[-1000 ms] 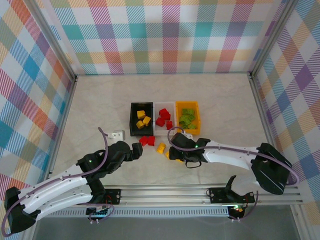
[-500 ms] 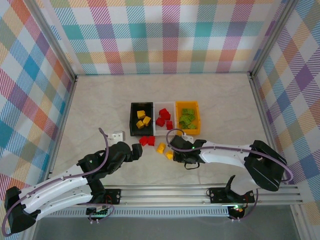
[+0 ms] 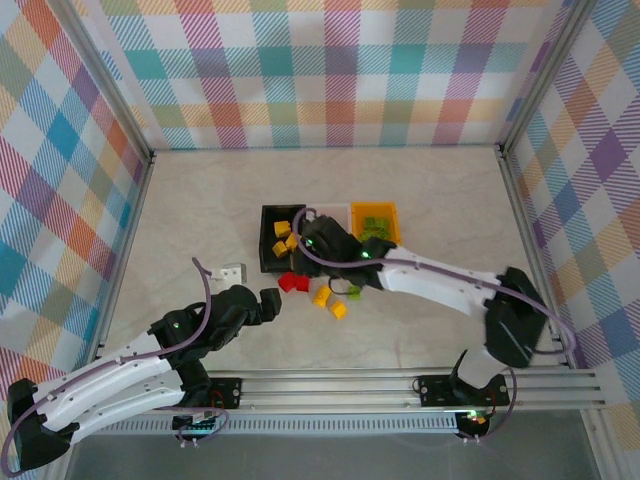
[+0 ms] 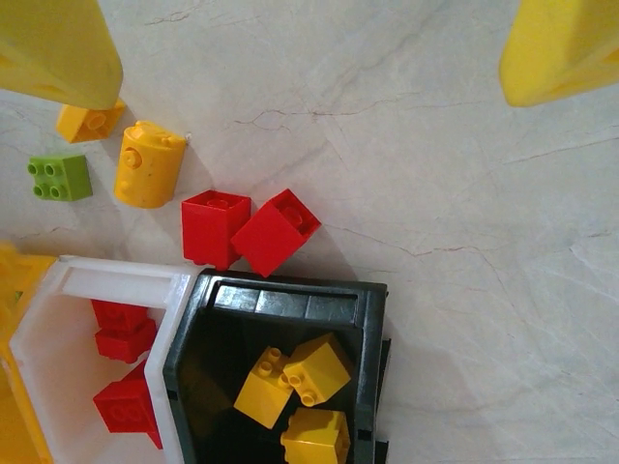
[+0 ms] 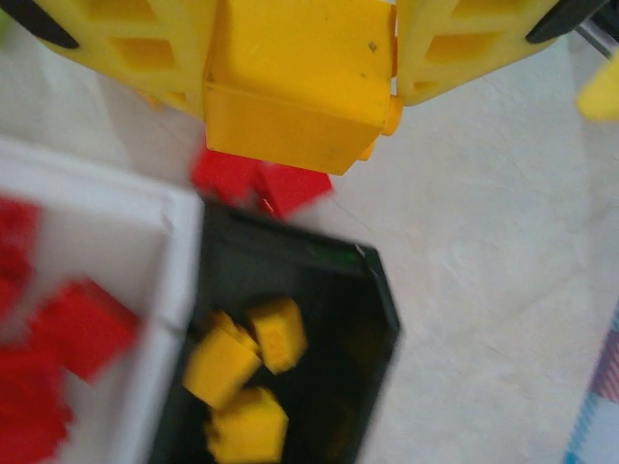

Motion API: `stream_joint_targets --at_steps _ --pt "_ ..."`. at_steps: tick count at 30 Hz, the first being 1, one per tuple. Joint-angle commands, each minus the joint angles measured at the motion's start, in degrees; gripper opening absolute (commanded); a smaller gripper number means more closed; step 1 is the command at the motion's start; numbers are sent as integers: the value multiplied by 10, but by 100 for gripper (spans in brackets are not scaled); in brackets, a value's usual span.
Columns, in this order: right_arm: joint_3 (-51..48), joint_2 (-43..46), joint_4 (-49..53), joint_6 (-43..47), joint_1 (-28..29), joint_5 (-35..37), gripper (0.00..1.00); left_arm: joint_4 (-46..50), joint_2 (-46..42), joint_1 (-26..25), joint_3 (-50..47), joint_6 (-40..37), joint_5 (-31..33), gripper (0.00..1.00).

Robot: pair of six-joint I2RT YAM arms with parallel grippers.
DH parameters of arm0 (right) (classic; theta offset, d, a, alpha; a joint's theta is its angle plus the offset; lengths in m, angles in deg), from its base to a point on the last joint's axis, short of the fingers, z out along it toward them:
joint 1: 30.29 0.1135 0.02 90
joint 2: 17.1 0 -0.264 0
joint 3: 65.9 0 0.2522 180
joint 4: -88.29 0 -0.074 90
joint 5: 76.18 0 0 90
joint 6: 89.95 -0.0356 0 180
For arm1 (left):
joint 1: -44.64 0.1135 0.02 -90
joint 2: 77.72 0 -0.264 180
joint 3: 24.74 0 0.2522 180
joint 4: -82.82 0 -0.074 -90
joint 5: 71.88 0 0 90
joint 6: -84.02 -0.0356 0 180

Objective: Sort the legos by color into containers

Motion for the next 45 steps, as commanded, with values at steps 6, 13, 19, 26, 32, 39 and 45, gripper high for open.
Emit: stream_joint_targets --at_steps 6,13,19,26,32,39,45 --pt "223 -208 12 68 -48 -36 39 28 -10 1 2 8 -10 100" --pt "278 -242 -3 73 -65 -56 73 6 -5 1 -3 -10 -35 100" --pt "136 -98 -46 44 -63 -41 75 -17 24 1 7 -25 -55 100" --pt "-111 99 -40 -23 -47 -4 75 -105 112 0 21 -60 -98 100" --pt "-277 250 -63 -78 -46 17 76 -166 285 2 65 -93 -45 90" --pt "-314 325 -34 -81 -46 41 76 -273 331 89 37 -84 -69 81" --pt "-327 351 -34 -84 -46 46 76 -290 383 112 42 -90 -62 74"
